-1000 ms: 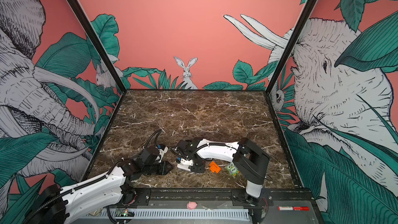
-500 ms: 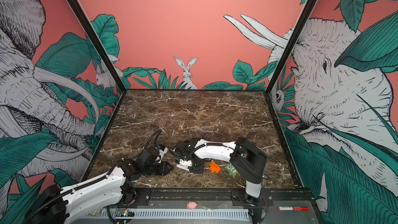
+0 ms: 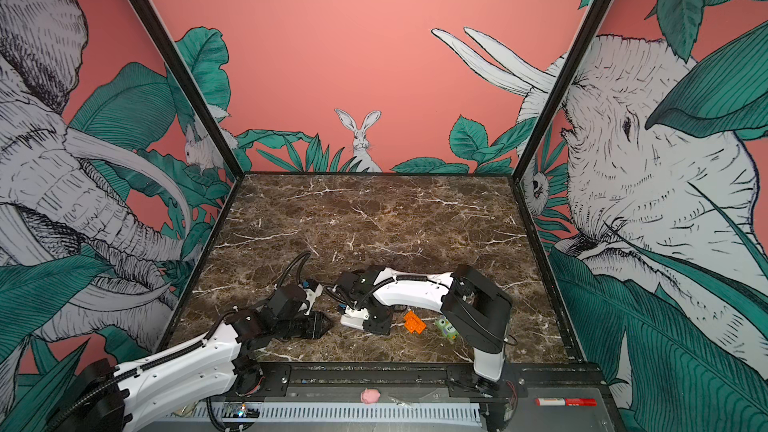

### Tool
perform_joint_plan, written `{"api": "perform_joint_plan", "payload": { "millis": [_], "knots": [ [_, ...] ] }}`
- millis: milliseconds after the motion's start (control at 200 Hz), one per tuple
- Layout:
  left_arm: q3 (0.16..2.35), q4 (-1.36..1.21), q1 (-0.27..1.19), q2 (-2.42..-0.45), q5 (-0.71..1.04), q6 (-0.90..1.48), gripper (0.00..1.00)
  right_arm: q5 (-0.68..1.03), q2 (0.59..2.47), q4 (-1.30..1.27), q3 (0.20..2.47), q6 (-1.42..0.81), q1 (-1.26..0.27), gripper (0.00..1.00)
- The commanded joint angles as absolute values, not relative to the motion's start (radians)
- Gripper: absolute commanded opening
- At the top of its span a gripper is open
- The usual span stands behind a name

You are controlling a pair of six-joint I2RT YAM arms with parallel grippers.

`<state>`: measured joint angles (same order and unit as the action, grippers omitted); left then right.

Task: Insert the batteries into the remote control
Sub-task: 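Slide the cover along the remote to close the compartment with the right gripper, then open the right gripper and lift it off the closed cover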

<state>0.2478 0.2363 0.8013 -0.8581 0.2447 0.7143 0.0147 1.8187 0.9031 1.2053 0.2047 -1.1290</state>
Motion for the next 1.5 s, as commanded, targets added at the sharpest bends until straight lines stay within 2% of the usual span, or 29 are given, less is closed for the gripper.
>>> {"api": "perform_joint_plan", "payload": {
  "millis": [0, 435, 800, 970, 1285, 1495],
  "knots": [
    [0.241, 0.248, 0.795, -0.853, 0.235, 0.716, 0.42, -0.003, 1.816, 0.912, 1.203, 0.190, -1.134, 0.53],
    [0.250, 0.254, 0.795, -0.853, 0.235, 0.708, 0.42, -0.007, 1.776, 0.905, 1.197, 0.180, -1.134, 0.67],
    [0.252, 0.250, 0.795, -0.854, 0.236, 0.704, 0.43, 0.008, 1.737, 0.908, 1.193, 0.163, -1.134, 0.71],
    [0.261, 0.250, 0.795, -0.850, 0.241, 0.698, 0.42, 0.050, 1.659, 0.910, 1.185, 0.095, -1.108, 0.71],
    [0.269, 0.207, 0.795, -0.851, 0.240, 0.690, 0.46, 0.115, 1.521, 0.940, 1.189, -0.454, -1.033, 0.67],
    [0.301, 0.210, 0.795, -0.892, 0.226, 0.632, 0.46, 0.281, 1.432, 0.680, 0.978, -0.813, -1.021, 0.57]
  ]
}}
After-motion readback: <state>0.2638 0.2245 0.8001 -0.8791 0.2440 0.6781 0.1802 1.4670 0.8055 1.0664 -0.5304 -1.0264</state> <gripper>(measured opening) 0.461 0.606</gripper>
